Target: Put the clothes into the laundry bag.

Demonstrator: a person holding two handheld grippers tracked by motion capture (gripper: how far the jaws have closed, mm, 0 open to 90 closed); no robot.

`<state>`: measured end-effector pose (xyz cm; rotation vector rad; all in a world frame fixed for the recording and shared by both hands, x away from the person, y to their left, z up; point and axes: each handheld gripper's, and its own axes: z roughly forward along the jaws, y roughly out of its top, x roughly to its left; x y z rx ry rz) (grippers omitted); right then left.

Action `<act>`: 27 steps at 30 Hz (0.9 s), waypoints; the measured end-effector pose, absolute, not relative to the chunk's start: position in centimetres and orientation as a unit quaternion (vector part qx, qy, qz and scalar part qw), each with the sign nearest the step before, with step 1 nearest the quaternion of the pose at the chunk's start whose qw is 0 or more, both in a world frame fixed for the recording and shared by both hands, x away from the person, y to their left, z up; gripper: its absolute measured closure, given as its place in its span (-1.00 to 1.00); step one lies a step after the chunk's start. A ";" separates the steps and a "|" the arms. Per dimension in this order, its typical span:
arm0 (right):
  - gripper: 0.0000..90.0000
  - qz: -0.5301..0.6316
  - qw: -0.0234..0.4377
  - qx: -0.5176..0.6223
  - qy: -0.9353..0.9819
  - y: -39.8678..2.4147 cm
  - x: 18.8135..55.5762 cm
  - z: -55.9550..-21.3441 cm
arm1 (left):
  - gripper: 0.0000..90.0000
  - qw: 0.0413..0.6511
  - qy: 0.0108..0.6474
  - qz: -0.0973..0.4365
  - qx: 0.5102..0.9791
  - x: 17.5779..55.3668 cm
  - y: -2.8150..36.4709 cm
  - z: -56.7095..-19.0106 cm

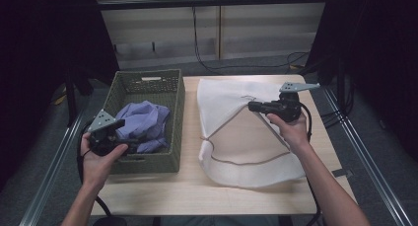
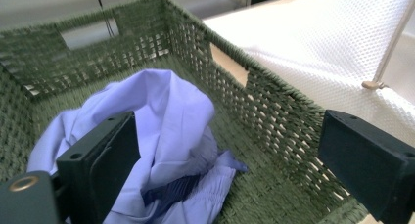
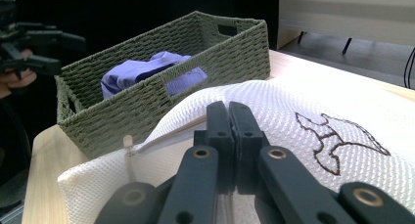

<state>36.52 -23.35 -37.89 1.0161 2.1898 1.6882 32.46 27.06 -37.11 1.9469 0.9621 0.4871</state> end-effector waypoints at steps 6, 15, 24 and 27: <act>0.98 0.571 0.099 0.343 0.740 -23.3 36.5 -37.8 | -0.85 0.417 0.411 0.175 0.792 35.3 27.1 -36.9; 0.98 0.570 0.090 0.342 0.742 -23.2 36.5 -37.8 | -0.76 0.329 0.438 0.136 0.826 39.6 26.6 -38.2; 0.98 0.569 0.086 0.343 0.743 -23.5 36.6 -37.7 | -0.84 0.332 0.441 0.119 0.825 42.7 26.2 -39.9; 0.98 0.568 0.085 0.343 0.743 -23.5 36.7 -37.8 | -0.89 0.321 0.428 0.107 0.838 43.6 25.9 -40.4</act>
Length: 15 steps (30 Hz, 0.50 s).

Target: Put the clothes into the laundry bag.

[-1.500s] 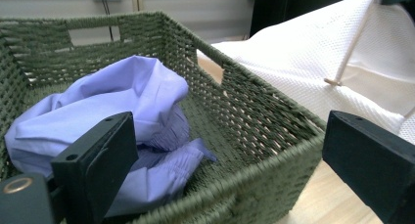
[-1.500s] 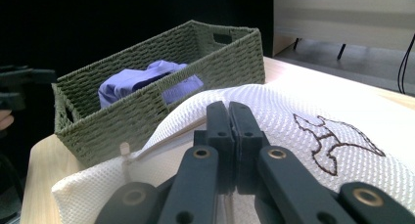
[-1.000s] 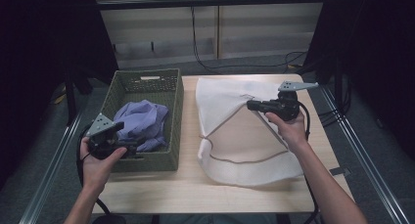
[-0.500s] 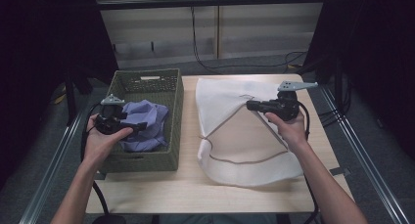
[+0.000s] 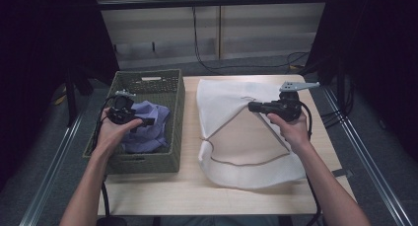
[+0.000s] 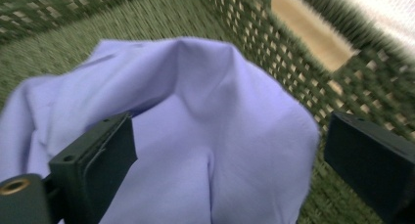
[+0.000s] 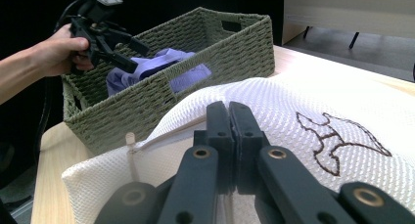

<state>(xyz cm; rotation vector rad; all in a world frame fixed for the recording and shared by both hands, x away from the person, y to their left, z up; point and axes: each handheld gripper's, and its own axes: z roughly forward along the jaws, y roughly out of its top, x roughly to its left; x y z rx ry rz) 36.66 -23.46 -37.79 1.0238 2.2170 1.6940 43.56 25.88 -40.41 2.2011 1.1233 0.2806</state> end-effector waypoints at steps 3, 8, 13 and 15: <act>0.98 0.566 0.085 0.342 0.745 -23.3 36.7 -37.8 | -0.90 0.327 0.424 0.102 0.838 44.1 25.7 -41.0; 0.97 0.567 0.085 0.344 0.744 -23.4 36.7 -37.8 | -0.93 0.301 0.441 0.082 0.841 45.0 25.5 -42.3; 0.97 0.564 0.084 0.345 0.745 -23.3 36.8 -37.9 | -0.92 0.264 0.445 0.073 0.853 45.8 25.1 -43.8; 0.97 0.563 0.083 0.344 0.747 -23.2 36.8 -38.0 | -0.93 0.245 0.445 0.065 0.859 46.1 25.0 -44.5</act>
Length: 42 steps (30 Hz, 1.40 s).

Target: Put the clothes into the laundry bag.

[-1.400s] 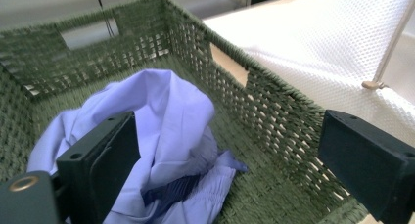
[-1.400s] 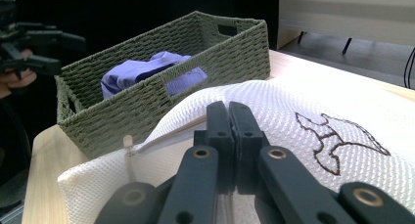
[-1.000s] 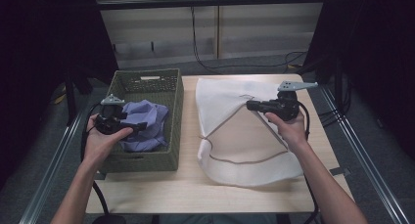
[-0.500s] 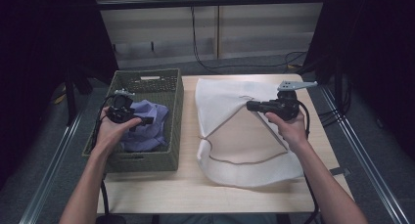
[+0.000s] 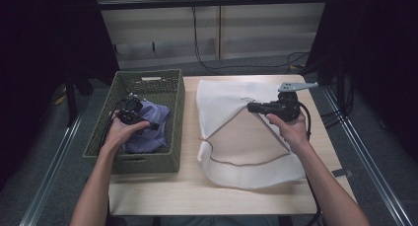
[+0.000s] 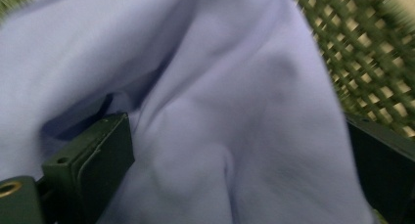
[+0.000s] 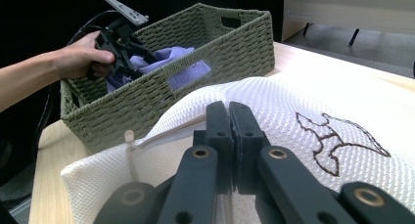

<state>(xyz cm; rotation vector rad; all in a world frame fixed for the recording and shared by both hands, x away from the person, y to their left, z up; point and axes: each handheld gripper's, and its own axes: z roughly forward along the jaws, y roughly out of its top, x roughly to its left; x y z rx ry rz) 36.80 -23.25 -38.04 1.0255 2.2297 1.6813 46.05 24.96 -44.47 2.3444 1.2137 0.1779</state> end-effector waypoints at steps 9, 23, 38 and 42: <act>0.97 0.564 0.080 0.346 0.746 -23.2 36.8 -38.0 | -0.93 0.205 0.456 0.033 0.866 46.7 24.4 -46.0; 0.97 0.558 0.080 0.348 0.749 -22.9 36.9 -38.3 | -0.97 0.146 0.421 0.068 0.892 46.4 23.4 -47.8; 0.97 0.556 0.081 0.346 0.752 -23.0 36.9 -38.2 | -0.31 0.140 0.435 0.062 0.887 46.5 23.4 -46.7; 0.97 0.555 0.080 0.344 0.753 -22.9 36.9 -38.3 | 0.24 0.153 0.445 0.054 0.881 46.5 23.6 -46.4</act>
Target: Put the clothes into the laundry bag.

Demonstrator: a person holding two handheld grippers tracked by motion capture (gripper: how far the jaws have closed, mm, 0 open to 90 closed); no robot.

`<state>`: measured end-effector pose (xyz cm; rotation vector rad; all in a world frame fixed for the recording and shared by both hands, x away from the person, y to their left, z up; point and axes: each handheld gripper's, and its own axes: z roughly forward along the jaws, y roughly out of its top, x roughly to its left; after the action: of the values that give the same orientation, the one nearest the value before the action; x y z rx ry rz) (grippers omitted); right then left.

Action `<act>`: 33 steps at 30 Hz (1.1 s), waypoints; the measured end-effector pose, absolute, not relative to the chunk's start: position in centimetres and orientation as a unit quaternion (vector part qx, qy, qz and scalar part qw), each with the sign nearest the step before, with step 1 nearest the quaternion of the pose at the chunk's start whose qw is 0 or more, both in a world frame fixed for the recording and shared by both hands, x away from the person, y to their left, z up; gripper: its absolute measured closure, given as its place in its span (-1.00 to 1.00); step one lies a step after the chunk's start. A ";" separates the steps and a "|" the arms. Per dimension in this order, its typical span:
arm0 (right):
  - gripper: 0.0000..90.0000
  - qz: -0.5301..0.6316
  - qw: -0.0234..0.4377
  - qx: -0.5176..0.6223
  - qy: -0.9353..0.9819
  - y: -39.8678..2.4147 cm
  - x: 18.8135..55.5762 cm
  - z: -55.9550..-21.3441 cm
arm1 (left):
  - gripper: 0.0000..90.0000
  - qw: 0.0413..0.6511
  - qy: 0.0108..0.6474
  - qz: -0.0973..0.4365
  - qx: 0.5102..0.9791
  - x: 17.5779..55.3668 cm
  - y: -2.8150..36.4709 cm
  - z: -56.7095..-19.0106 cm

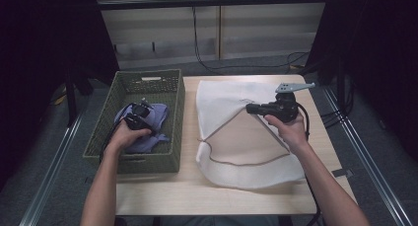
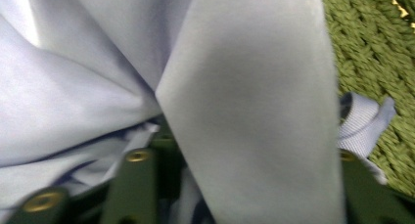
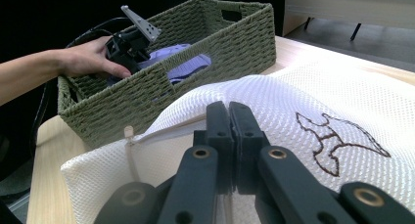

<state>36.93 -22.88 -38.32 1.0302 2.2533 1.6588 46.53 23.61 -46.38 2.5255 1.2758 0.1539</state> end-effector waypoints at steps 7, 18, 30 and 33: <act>0.98 0.554 0.080 0.344 0.754 -22.8 36.9 -38.3 | 0.70 0.159 0.453 0.049 0.876 46.7 24.0 -45.9; 0.98 0.554 0.078 0.343 0.755 -22.8 36.9 -38.4 | 0.74 0.208 0.459 0.073 0.861 46.1 25.2 -44.1; 0.98 0.554 0.078 0.340 0.756 -22.8 37.0 -38.3 | 0.76 0.272 0.449 0.136 0.840 44.1 26.5 -41.3; 0.98 0.555 0.077 0.342 0.754 -22.9 37.0 -38.3 | 0.77 0.295 0.450 0.149 0.829 43.6 27.1 -40.5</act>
<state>36.99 -22.86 -38.28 1.0258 2.2604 1.6627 43.61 27.09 -40.53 2.2069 1.1973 0.3971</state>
